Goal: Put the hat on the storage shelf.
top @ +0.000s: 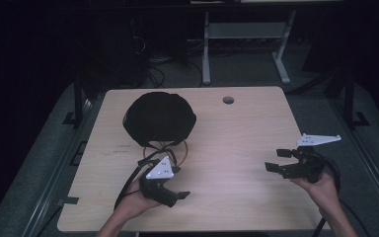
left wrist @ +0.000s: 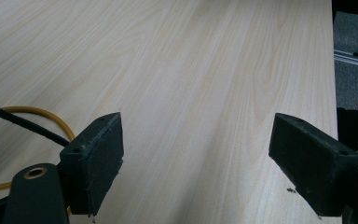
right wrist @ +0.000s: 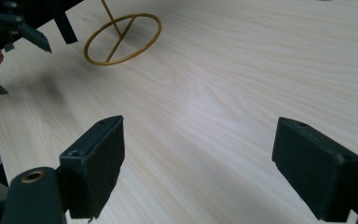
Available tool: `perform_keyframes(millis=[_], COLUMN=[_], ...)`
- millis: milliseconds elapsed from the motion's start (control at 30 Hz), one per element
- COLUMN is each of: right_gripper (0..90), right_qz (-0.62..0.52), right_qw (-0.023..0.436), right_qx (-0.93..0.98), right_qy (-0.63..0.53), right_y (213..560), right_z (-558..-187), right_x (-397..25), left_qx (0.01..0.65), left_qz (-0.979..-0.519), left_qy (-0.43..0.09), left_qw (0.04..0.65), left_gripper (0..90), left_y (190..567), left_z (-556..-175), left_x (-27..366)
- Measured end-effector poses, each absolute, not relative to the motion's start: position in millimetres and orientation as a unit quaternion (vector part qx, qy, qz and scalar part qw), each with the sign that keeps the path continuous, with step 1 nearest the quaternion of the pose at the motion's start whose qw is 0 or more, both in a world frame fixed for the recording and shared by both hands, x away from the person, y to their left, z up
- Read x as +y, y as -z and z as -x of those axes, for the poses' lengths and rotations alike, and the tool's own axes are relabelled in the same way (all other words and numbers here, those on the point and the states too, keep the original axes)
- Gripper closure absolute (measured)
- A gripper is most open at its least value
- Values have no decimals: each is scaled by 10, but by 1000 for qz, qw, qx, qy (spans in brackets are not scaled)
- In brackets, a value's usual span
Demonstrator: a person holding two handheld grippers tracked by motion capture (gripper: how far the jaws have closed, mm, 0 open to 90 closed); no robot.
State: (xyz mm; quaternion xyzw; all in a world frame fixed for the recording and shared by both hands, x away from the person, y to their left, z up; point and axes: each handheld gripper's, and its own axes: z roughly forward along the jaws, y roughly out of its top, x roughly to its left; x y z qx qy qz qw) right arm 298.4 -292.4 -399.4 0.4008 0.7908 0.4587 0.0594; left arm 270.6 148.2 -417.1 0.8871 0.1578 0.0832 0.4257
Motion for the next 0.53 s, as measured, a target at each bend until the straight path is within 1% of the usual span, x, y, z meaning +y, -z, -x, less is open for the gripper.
perform_keyframes(millis=[400,533], right_gripper=[164,162], right_qz=[-407,-400], right_qw=[67,80], right_qx=[789,781], right_qy=[-456,-474], right_y=[4192,4227], right_z=[-2678,-2479], right_x=[-2994,-2972], left_qx=[160,157], left_qz=[-887,-886], left_qy=[-81,-81], left_qw=[426,429], left_gripper=[173,174], left_y=[4177,4159], left_z=[-2714,-2716], left_x=[1482,1479])
